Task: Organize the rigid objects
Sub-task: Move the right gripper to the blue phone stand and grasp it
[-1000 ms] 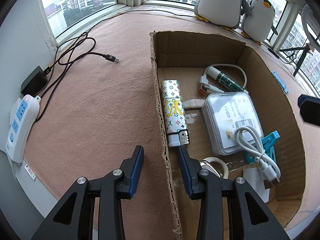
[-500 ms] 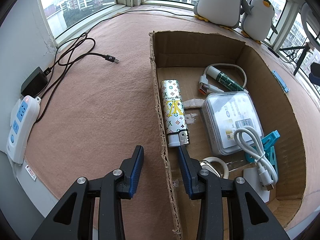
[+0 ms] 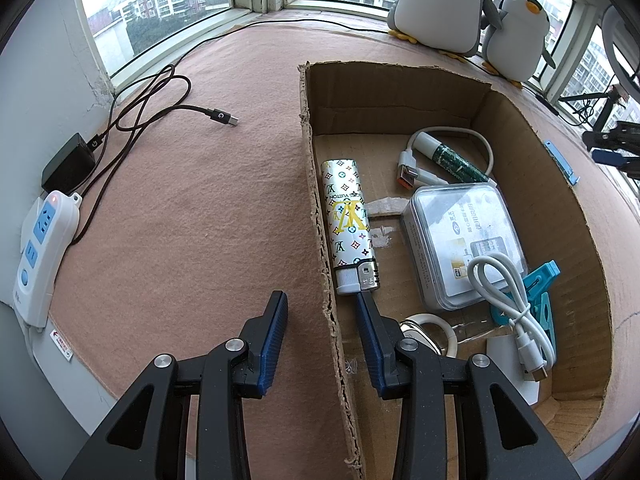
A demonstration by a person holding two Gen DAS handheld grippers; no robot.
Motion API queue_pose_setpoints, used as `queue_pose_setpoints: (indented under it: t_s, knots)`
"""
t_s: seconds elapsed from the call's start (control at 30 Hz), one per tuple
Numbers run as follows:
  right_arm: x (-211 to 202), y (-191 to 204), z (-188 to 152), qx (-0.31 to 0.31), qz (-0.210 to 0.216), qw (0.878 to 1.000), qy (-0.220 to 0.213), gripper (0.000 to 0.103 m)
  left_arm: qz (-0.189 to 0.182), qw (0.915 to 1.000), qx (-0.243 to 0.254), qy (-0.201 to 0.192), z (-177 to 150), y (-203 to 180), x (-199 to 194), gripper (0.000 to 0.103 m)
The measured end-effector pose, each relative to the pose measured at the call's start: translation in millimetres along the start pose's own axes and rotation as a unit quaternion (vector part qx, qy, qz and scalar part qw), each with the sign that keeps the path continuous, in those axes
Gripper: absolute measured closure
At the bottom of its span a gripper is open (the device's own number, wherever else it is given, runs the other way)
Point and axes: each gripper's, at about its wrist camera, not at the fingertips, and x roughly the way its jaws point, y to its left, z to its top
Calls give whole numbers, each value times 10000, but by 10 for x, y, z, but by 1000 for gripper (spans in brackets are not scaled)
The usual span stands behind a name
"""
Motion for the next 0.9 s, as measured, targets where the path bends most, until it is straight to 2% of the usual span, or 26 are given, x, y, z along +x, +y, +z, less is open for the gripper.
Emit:
queue_pose_setpoints:
  t_s: [0.27, 0.4, 0.83, 0.9]
  knots:
    - [358, -233, 182, 200, -105, 9995, 242, 58, 14, 10000, 16, 9, -2, 0, 6, 64]
    - [480, -236, 228, 80, -287, 9991, 298, 58, 15, 10000, 16, 7, -1, -3, 8, 64]
    - [597, -102, 264, -417, -271, 9964, 681, 56, 17, 10000, 15, 8, -5, -2, 16, 64]
    - [616, -41, 256, -605, -391, 9944, 779, 56, 21, 10000, 19, 7, -3, -3, 16, 64]
